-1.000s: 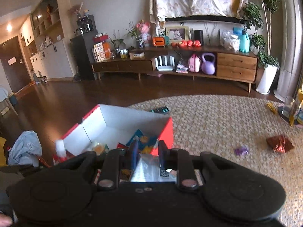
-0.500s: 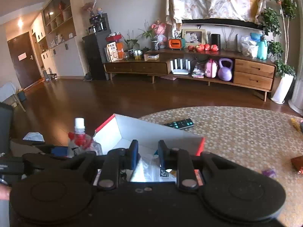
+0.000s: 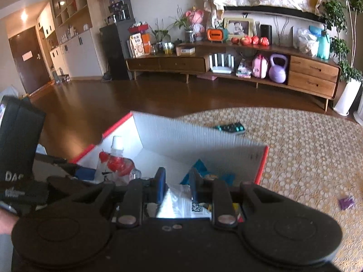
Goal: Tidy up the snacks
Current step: 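Open the left gripper to drop the jelly pouch while the right drops the packet, then withdraw both tools from the box toward the table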
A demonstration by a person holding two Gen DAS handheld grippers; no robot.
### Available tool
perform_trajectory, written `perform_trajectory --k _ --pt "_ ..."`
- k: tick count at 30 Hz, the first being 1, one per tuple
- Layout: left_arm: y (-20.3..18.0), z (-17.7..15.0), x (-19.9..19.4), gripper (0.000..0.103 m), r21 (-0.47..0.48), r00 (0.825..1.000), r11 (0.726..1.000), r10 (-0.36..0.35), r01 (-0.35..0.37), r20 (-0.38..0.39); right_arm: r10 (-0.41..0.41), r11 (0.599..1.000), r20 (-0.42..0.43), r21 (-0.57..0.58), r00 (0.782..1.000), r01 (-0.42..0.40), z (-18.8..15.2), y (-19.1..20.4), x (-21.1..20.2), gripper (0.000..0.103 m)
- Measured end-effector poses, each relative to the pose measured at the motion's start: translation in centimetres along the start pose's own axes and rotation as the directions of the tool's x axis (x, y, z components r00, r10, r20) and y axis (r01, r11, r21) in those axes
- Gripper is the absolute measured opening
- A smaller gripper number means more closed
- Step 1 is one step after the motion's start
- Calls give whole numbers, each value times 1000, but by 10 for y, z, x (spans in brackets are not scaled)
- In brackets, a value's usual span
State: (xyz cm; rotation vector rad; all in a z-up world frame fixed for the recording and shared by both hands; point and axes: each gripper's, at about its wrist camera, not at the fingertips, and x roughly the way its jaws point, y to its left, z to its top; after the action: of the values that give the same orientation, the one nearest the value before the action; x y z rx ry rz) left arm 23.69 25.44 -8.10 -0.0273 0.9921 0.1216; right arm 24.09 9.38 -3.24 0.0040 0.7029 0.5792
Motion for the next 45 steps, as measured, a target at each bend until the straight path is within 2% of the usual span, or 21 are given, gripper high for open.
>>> perform_trajectory --k 6,9,13,16,19,21,23,29,35,45 --pt "-2 -7 10 68 8 999 1000 -4 4 -36 17 999 -58 34 998 -15 -14 -1 1 23" --pt "-2 -8 10 68 -1 999 1000 -12 12 -45 -4 999 -74 46 997 8 -18 -1 -2 30" --pt "1 -7 7 69 -19 998 1000 -21 20 -57 -18 997 -95 69 995 25 -20 -4 -8 33" --pt "2 -8 -2 74 -21 1000 1000 -10 9 -27 -20 997 -100 67 995 27 -23 -5 -16 41" --pt "1 -8 -16 74 -23 1000 999 -22 22 1 -12 998 -90 61 996 18 -23 -3 -27 51" --pt "-1 -8 -24 75 -20 1000 1000 -19 19 15 -10 999 -77 52 997 14 -25 -1 -38 53" --pt "-3 -10 -33 81 -16 999 1000 -14 14 34 -9 999 -70 46 998 12 -24 2 -45 57" --pt "-7 -14 -61 82 -15 996 999 -36 37 83 -5 1000 -30 29 1000 5 -24 7 -74 65" --pt "-21 -24 -93 82 13 989 999 -47 45 140 -8 1000 11 27 1000 8 -20 9 -99 80" --pt "-44 -36 -134 82 32 974 993 -114 110 193 -38 999 70 37 997 35 -29 -2 -142 100"
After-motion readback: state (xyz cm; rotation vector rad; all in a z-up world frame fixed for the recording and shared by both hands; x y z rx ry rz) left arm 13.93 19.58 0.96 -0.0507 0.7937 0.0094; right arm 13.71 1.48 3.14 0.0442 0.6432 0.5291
